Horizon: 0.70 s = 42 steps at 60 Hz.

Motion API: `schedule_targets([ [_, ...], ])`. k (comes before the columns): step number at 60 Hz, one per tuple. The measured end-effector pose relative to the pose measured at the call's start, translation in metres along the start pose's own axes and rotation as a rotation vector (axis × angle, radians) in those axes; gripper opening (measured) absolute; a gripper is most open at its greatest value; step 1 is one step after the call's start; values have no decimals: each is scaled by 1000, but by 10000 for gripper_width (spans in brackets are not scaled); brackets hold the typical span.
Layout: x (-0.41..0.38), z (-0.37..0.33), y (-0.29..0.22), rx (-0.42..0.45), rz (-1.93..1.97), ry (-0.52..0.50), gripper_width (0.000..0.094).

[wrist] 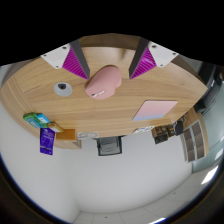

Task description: Arrange mouse

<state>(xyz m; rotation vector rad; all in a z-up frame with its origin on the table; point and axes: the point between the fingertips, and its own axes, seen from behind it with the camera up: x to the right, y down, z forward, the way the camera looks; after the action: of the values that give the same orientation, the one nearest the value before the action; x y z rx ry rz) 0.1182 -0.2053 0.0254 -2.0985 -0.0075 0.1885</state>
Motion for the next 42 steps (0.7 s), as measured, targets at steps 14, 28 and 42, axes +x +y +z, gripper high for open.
schedule_targets([
  [14,4,68,-8,-50,-1,-14,827],
  [28,-15,101,-20,-59,-114,-70,715],
  [42,-10,106,-18,-81,-110,-63,450],
])
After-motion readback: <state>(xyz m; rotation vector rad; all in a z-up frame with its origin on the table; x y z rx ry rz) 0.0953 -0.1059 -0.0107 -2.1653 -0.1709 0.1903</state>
